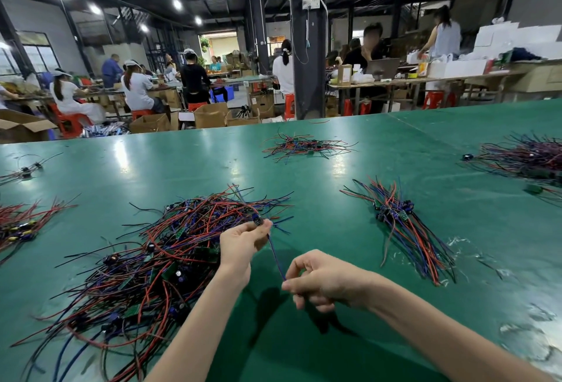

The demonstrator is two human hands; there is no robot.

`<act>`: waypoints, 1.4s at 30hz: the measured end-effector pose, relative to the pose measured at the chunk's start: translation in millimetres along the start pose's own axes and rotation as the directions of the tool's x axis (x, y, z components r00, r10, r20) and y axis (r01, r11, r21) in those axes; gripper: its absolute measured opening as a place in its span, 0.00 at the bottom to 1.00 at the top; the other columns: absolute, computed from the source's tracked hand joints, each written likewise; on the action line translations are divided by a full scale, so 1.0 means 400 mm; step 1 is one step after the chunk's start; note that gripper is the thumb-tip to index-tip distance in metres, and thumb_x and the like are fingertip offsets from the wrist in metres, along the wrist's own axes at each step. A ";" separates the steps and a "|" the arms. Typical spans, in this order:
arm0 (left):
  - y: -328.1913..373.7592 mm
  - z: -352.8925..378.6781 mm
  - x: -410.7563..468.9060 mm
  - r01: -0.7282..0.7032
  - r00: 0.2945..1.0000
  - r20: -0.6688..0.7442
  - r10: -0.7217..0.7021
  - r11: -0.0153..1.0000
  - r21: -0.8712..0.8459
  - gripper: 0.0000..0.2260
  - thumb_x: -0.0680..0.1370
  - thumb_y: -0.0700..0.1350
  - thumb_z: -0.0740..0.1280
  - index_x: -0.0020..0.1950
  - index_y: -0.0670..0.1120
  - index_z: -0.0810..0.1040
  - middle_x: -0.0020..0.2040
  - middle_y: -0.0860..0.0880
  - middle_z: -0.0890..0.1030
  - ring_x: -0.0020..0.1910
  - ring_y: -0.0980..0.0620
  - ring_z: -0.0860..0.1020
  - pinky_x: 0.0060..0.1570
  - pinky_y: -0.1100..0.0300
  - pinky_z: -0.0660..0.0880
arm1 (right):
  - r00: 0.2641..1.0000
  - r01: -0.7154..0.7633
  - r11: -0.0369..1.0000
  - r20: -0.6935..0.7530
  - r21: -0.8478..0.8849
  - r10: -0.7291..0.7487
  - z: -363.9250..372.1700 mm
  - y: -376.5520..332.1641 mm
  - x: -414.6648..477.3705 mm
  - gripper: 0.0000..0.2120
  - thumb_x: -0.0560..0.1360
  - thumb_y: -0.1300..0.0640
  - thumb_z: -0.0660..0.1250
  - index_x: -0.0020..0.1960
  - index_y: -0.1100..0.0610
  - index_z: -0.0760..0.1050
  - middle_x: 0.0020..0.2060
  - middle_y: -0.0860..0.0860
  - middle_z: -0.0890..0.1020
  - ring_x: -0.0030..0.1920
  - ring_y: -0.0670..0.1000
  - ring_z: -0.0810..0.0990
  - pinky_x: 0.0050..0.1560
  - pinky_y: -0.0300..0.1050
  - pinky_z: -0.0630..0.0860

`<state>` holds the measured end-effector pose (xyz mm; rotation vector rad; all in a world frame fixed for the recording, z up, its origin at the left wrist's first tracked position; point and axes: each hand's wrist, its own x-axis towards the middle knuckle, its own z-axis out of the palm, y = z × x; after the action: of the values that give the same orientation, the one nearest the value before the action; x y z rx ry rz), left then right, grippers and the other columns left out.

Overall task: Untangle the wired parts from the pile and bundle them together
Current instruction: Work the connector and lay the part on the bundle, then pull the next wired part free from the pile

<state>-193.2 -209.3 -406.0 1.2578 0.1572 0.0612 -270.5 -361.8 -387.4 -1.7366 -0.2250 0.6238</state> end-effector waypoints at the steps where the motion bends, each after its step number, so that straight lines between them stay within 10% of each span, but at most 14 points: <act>1: -0.006 0.004 -0.004 0.021 0.999 0.027 -0.022 0.999 0.024 0.04 0.71 0.34 0.73 0.37 0.40 0.80 0.29 0.50 0.80 0.28 0.56 0.76 0.31 0.68 0.75 | 0.998 -0.023 0.998 0.060 -0.056 0.026 -0.010 -0.003 -0.005 0.06 0.78 0.61 0.64 0.44 0.58 0.68 0.28 0.53 0.81 0.17 0.43 0.60 0.18 0.32 0.59; 4: -0.027 0.025 -0.028 0.068 0.988 0.131 -0.082 0.992 0.106 0.02 0.70 0.35 0.73 0.38 0.39 0.81 0.29 0.47 0.78 0.28 0.54 0.74 0.31 0.66 0.72 | 0.979 -0.049 0.983 0.184 -0.178 0.082 -0.045 -0.015 -0.016 0.11 0.79 0.51 0.64 0.45 0.57 0.68 0.42 0.58 0.85 0.19 0.44 0.60 0.19 0.33 0.59; 7: -0.040 0.050 -0.058 0.103 0.962 0.238 -0.133 0.986 0.131 0.03 0.70 0.36 0.73 0.38 0.38 0.81 0.32 0.42 0.78 0.30 0.50 0.74 0.34 0.60 0.70 | 1.000 -0.020 0.992 0.019 -0.122 0.022 -0.062 -0.010 -0.004 0.13 0.78 0.47 0.63 0.46 0.56 0.68 0.47 0.68 0.81 0.18 0.43 0.61 0.19 0.32 0.59; 11: -0.045 0.059 -0.081 0.122 0.928 0.341 -0.153 0.986 0.113 0.05 0.70 0.39 0.72 0.37 0.37 0.81 0.33 0.41 0.81 0.27 0.51 0.77 0.28 0.63 0.75 | 0.981 0.059 0.997 -0.190 0.048 -0.049 -0.060 0.011 0.019 0.12 0.79 0.57 0.63 0.39 0.62 0.73 0.31 0.59 0.81 0.18 0.43 0.64 0.19 0.34 0.64; 14: -0.045 0.055 -0.073 0.102 0.923 0.361 -0.129 0.991 0.092 0.07 0.72 0.39 0.70 0.42 0.34 0.82 0.40 0.39 0.82 0.37 0.48 0.79 0.42 0.58 0.79 | 0.959 0.057 0.995 -0.281 0.084 -0.031 -0.067 0.012 0.026 0.13 0.80 0.60 0.61 0.38 0.63 0.73 0.24 0.52 0.80 0.16 0.43 0.65 0.18 0.33 0.65; 23: -0.047 0.056 -0.063 0.108 0.924 0.347 -0.159 0.981 0.161 0.10 0.71 0.46 0.71 0.36 0.41 0.85 0.35 0.44 0.83 0.34 0.54 0.81 0.47 0.62 0.80 | 0.676 0.088 0.996 -0.736 0.034 -0.035 -0.295 0.024 -0.006 0.14 0.80 0.61 0.60 0.36 0.63 0.74 0.27 0.56 0.76 0.16 0.43 0.62 0.17 0.32 0.58; 30: -0.041 0.060 -0.064 0.100 0.932 0.325 -0.162 0.975 0.197 0.12 0.78 0.44 0.66 0.40 0.39 0.84 0.32 0.44 0.81 0.34 0.52 0.81 0.42 0.62 0.78 | 0.471 -0.393 0.911 -0.878 -0.123 0.084 -0.400 0.073 -0.050 0.09 0.72 0.60 0.69 0.35 0.64 0.79 0.22 0.53 0.76 0.22 0.51 0.68 0.25 0.37 0.65; 35: -0.041 0.061 -0.072 -0.005 0.936 0.340 -0.091 0.962 0.272 0.08 0.78 0.40 0.66 0.44 0.39 0.83 0.39 0.44 0.83 0.33 0.52 0.81 0.37 0.63 0.78 | 0.411 -0.616 0.739 -0.911 -0.273 0.006 -0.375 0.056 -0.054 0.11 0.69 0.54 0.72 0.44 0.61 0.77 0.45 0.59 0.80 0.46 0.58 0.78 0.43 0.43 0.70; 42: -0.050 0.048 -0.094 -0.554 0.832 0.495 0.250 0.434 0.711 0.10 0.80 0.45 0.63 0.60 0.47 0.77 0.45 0.51 0.83 0.41 0.54 0.79 0.47 0.60 0.77 | 0.397 -0.677 0.544 -0.869 -0.495 -0.296 -0.266 0.026 -0.029 0.14 0.76 0.52 0.63 0.56 0.60 0.67 0.54 0.59 0.79 0.55 0.62 0.79 0.49 0.49 0.74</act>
<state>-228.2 -238.5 -416.3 2.2620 -0.4976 0.2264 -227.0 -459.6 -379.3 -2.8336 0.6814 -0.5135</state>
